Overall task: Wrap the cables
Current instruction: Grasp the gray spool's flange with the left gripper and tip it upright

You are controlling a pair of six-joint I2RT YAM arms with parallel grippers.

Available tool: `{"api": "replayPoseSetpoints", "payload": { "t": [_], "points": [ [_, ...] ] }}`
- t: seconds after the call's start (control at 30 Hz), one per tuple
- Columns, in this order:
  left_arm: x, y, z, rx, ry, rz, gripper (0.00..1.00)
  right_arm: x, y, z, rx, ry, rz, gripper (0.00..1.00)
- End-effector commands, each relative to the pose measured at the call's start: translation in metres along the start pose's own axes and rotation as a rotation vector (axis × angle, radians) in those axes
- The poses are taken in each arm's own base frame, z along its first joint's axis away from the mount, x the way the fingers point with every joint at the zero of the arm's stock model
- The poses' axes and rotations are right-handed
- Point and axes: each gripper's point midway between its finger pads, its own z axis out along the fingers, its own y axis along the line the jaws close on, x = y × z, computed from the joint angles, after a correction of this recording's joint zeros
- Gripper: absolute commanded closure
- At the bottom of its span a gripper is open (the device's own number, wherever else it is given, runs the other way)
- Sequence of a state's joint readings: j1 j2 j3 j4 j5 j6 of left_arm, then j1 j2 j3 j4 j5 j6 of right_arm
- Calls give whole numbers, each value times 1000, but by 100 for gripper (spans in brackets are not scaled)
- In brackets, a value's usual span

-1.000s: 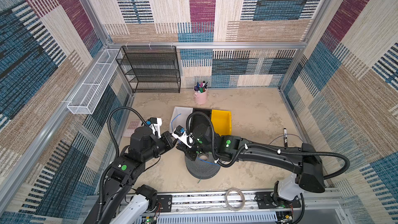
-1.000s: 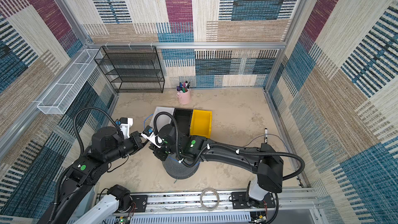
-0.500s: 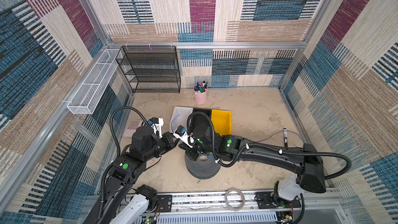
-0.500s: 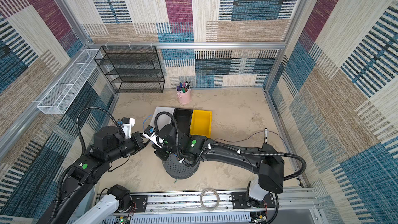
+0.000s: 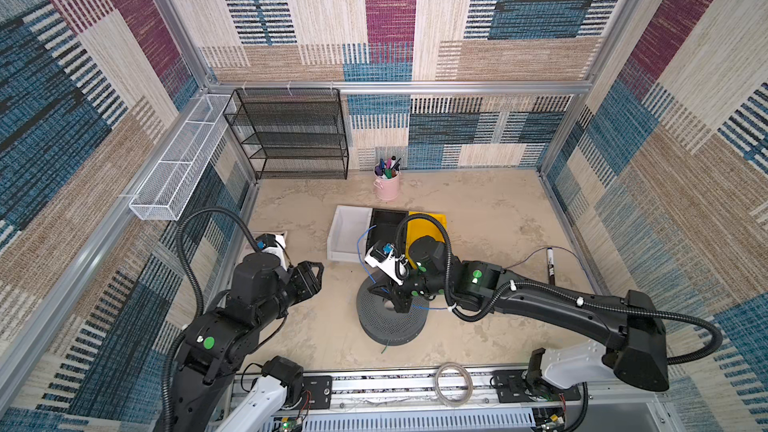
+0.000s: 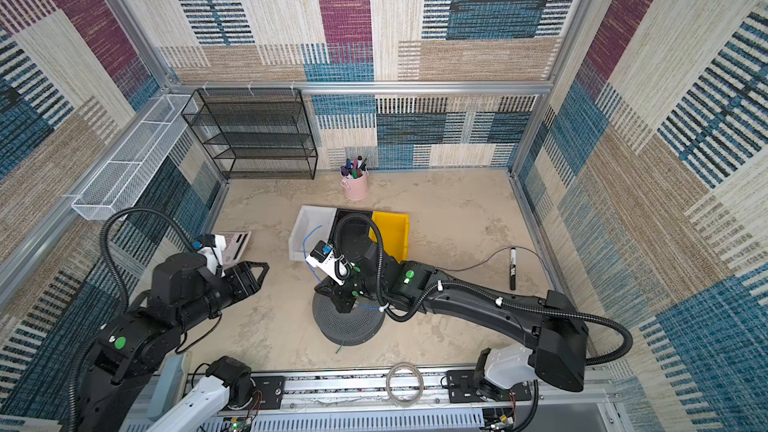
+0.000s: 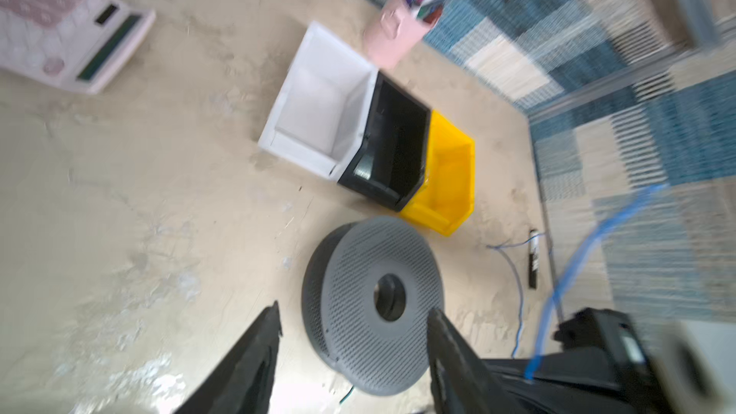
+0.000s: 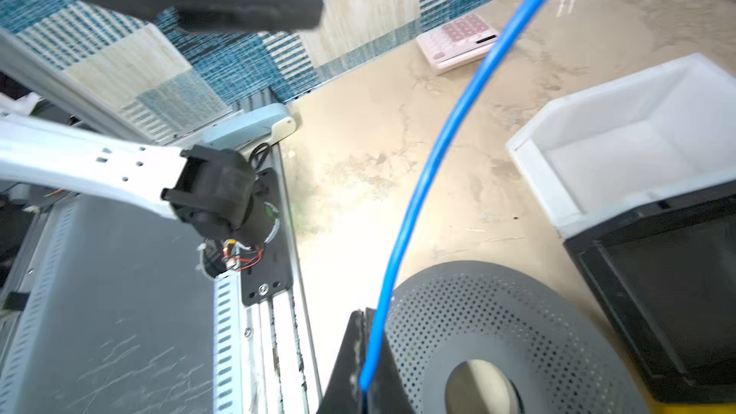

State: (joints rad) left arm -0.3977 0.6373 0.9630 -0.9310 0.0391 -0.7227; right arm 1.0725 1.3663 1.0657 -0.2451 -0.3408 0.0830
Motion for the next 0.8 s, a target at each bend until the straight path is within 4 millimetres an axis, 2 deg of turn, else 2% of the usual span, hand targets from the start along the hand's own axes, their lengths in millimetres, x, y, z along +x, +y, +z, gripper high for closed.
{"api": "replayPoseSetpoints", "payload": {
  "t": [0.0, 0.03, 0.1, 0.27, 0.33, 0.57, 0.7, 0.77],
  "points": [
    [42, -26, 34, 214, 190, 2, 38, 2, 20, -9, -117, -32, 21, 100],
    [52, -26, 44, 238, 235, -9, 40, 5, 20, -11, -117, -34, 27, 100],
    [73, -16, 64, 236, 301, -23, 40, 7, 18, -20, -109, -46, 37, 100],
    [97, -11, 96, 323, 334, -47, 40, 2, 13, -33, -85, -91, 35, 100],
    [105, -7, 107, 327, 359, -66, 43, 1, 14, -33, -93, -97, 33, 100],
    [121, 13, 131, 277, 379, -57, 48, 0, 18, -25, -128, -76, 28, 100],
    [126, 8, 142, 340, 380, -72, 50, -3, 18, -24, -134, -84, 21, 100],
    [128, 5, 146, 364, 390, -84, 55, -5, 18, -23, -134, -84, 26, 100]
  ]
}}
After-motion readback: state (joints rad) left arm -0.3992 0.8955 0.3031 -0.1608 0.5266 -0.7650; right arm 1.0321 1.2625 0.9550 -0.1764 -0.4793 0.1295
